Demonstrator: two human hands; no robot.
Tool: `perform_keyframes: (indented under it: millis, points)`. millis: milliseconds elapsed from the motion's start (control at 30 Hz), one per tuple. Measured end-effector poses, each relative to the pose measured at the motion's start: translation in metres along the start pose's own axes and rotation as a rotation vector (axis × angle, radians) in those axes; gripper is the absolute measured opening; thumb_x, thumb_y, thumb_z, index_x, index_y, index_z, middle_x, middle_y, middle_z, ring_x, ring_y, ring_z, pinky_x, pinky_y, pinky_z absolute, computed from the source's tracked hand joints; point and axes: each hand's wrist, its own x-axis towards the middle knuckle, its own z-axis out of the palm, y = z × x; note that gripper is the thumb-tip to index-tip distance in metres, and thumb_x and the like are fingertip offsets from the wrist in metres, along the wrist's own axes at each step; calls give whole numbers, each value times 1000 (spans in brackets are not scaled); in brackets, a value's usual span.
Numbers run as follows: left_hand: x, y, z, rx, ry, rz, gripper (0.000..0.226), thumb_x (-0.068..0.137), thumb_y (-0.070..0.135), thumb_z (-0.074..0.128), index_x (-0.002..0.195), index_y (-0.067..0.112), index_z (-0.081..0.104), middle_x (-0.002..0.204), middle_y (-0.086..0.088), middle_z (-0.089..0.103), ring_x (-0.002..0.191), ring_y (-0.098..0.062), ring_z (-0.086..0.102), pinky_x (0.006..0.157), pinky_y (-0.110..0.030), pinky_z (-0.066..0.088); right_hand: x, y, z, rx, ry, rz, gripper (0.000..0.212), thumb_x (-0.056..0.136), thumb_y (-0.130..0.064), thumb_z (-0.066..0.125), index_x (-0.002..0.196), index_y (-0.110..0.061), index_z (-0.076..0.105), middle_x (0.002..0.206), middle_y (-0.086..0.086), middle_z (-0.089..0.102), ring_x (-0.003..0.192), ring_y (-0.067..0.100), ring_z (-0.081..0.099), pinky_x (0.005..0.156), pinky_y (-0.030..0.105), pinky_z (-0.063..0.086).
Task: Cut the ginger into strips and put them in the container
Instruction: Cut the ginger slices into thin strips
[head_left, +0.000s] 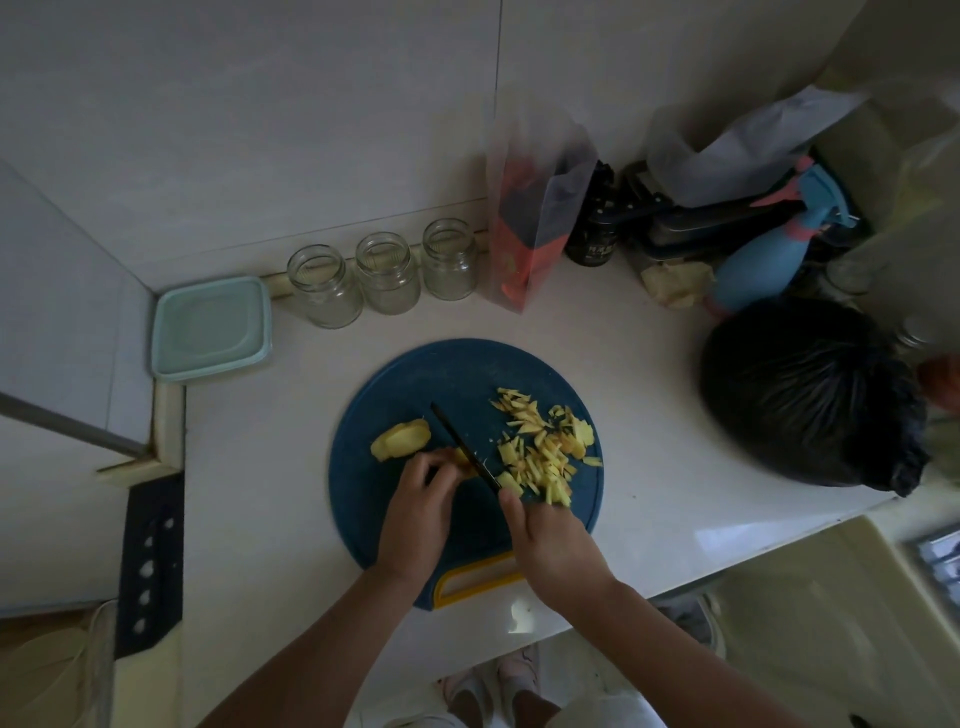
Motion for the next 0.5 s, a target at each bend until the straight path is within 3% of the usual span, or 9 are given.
perform_keyframes:
  millis: [300,500]
  points:
    - [1,-3,3,-36,17,0,20,93,26,45,98,17,62,105,0,52,103,-16,58,91,-21,46,8,-7,-3,-12,-74,54,58,100,-51,22,58,-16,42,53,0,42,47,11,40,53,27,35]
    - [1,-4,4,-16,7,-13,19,91,25,46,94,16,62,103,0,52,99,-15,58,86,-17,45,16,-6,9,-34,-77,107,57,98,-54,20,61,-18,45,55,0,44,49,13,43,60,33,42]
